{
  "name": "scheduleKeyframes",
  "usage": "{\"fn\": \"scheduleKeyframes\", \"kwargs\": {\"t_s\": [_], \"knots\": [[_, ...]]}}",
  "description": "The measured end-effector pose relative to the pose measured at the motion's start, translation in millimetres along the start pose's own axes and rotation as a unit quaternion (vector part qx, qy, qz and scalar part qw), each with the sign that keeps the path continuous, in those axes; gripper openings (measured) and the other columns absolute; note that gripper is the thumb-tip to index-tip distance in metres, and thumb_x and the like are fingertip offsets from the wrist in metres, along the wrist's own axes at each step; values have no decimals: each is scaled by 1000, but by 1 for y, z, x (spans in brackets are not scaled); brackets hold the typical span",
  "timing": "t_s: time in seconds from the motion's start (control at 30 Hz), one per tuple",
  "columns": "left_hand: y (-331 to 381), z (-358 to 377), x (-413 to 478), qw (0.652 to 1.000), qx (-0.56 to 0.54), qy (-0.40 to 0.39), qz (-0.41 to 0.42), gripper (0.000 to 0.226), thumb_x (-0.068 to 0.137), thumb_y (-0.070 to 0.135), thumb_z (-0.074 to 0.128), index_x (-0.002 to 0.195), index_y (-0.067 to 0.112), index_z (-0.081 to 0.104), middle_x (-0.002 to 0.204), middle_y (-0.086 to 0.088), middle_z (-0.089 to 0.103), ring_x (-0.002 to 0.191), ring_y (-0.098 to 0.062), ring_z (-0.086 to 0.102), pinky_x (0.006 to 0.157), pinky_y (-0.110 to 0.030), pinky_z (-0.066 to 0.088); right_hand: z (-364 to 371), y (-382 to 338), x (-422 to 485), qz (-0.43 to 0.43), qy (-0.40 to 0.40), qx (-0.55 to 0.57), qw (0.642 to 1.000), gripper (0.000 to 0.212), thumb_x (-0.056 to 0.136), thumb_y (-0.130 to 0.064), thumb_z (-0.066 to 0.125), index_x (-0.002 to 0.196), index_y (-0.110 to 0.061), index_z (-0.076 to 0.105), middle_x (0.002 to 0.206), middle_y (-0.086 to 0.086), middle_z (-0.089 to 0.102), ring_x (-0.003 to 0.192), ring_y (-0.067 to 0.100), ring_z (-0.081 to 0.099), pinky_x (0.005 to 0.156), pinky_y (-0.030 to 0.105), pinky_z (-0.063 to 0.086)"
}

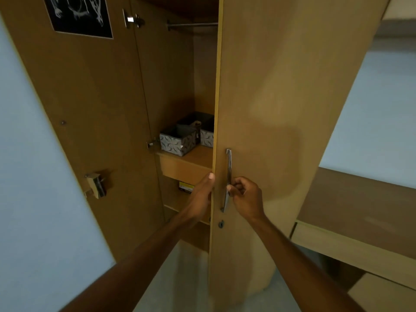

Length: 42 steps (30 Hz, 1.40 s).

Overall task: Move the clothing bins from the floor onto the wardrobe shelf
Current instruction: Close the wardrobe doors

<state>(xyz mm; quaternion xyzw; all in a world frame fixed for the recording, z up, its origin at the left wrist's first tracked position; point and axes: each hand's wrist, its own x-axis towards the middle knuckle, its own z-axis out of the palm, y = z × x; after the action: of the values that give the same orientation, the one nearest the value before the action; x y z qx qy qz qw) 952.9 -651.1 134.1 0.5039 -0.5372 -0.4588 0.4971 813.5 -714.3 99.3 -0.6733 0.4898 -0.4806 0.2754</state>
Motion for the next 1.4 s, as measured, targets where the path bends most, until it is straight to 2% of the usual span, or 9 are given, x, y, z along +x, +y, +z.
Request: {"fn": "scheduleKeyframes", "kwargs": {"t_s": [0.17, 0.37, 0.47, 0.6, 0.87, 1.03, 1.13, 1.3, 1.4], "knots": [[-10, -33, 53, 1000, 13, -5, -15, 67, 95, 64, 22, 147, 26, 38, 151, 4, 42, 137, -11, 39, 112, -48, 34, 35, 5, 40, 0, 20, -8, 1000, 6, 86, -20, 71, 86, -18, 65, 68, -11, 59, 61, 2, 54, 58, 13, 42], [-24, -53, 113, 1000, -7, -7, -13, 100, 71, 91, 31, 146, 26, 39, 153, 4, 39, 141, -11, 33, 115, -53, 29, 64, 15, 87, -9, 25, -26, 999, 9, 86, -22, 69, 81, -18, 64, 65, -10, 60, 60, 6, 56, 57, 23, 47], [-35, -60, 147, 999, -21, -1, -25, 97, 72, 90, 32, 146, 28, 39, 153, 5, 40, 141, -10, 34, 114, -54, 31, 76, 23, 113, -15, 30, -30, 999, 7, 86, -23, 68, 81, -19, 65, 65, -8, 62, 60, 7, 58, 61, 31, 51], [-33, -68, 186, 999, -29, 4, -42, 82, 84, 79, 26, 148, 30, 34, 154, 4, 37, 140, -16, 36, 109, -52, 37, 90, 34, 146, -18, 39, -31, 999, 8, 87, -19, 67, 79, -19, 64, 63, -8, 61, 57, 5, 55, 61, 32, 50], [-23, -75, 252, 998, -42, -18, -31, 55, 98, 58, 18, 130, 33, 54, 126, 13, 57, 114, -3, 52, 73, -28, 45, 105, 57, 210, -27, 52, -49, 997, 9, 86, -18, 66, 78, -18, 62, 65, -2, 63, 60, 18, 61, 60, 42, 54], [-21, -76, 283, 998, -48, -33, -34, 44, 101, 54, 14, 106, 46, 58, 109, 24, 59, 102, 8, 52, 85, -38, 43, 111, 67, 238, -17, 71, -75, 995, 12, 85, -20, 66, 75, -17, 60, 62, 1, 63, 59, 21, 60, 59, 42, 52], [-21, -75, 298, 997, -54, -43, -37, 43, 103, 50, 15, 106, 43, 58, 106, 24, 58, 99, 9, 51, 92, -39, 37, 113, 70, 250, -4, 78, -92, 993, 15, 84, -23, 66, 72, -17, 59, 60, 1, 62, 58, 21, 59, 58, 39, 50], [-23, -75, 319, 995, -60, -58, -46, 42, 103, 49, 19, 105, 40, 60, 103, 23, 60, 97, 8, 52, 77, -28, 42, 114, 71, 263, 0, 93, -123, 988, 17, 85, -23, 67, 70, -19, 60, 58, -2, 62, 54, 16, 56, 56, 31, 45], [-26, -75, 328, 995, -66, -55, -42, 39, 104, 41, 22, 114, 33, 59, 105, 20, 60, 98, 6, 53, 85, -31, 43, 113, 72, 269, -2, 96, -134, 986, 17, 85, -23, 68, 71, -16, 60, 57, -1, 61, 52, 16, 56, 54, 30, 44]]}}
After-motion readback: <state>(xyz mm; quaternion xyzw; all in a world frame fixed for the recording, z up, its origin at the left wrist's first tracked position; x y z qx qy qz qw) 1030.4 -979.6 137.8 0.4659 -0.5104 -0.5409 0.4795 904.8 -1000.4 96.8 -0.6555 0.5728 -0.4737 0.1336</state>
